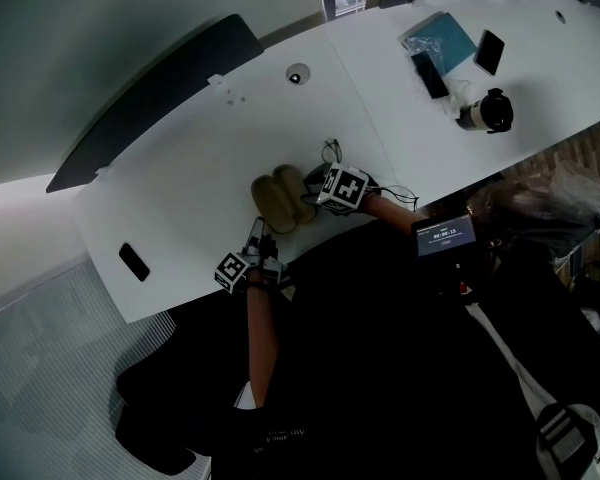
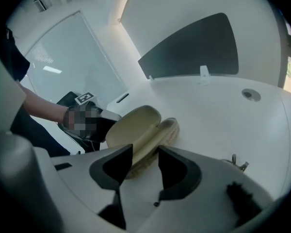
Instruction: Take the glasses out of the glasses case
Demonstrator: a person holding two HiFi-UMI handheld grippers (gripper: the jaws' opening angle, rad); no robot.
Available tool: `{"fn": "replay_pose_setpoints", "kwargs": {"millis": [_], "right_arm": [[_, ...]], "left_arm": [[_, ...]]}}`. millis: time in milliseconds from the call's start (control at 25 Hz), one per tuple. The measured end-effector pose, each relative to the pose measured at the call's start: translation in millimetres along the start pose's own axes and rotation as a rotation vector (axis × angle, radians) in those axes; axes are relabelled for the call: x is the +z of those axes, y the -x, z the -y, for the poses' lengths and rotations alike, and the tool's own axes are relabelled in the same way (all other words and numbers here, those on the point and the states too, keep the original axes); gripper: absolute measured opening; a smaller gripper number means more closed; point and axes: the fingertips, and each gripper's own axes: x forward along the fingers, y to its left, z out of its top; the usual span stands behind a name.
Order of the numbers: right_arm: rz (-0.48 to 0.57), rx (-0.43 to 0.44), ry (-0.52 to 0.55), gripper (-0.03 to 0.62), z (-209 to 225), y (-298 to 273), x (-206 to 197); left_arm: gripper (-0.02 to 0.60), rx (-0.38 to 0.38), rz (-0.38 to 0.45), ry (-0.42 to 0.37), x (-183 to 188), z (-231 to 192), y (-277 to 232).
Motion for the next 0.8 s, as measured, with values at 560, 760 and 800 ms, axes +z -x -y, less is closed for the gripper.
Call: {"fn": "replay_pose_setpoints", "kwargs": {"millis": [560, 760, 800], "right_arm": [[-0.015, -0.364, -0.359, 0.186, 86, 63, -48], [-0.035, -0.327, -0.443, 0.184, 87, 53, -65], [-0.037, -0.324, -0.445, 0.184, 88, 51, -65]], "left_arm": [[0.114, -0.086, 0.013, -0.136, 2, 53, 6], [0.115, -0.116, 0.028, -0.168, 8, 76, 6], [0.115, -0.128, 0.033, -0.165, 9, 80, 6]]}}
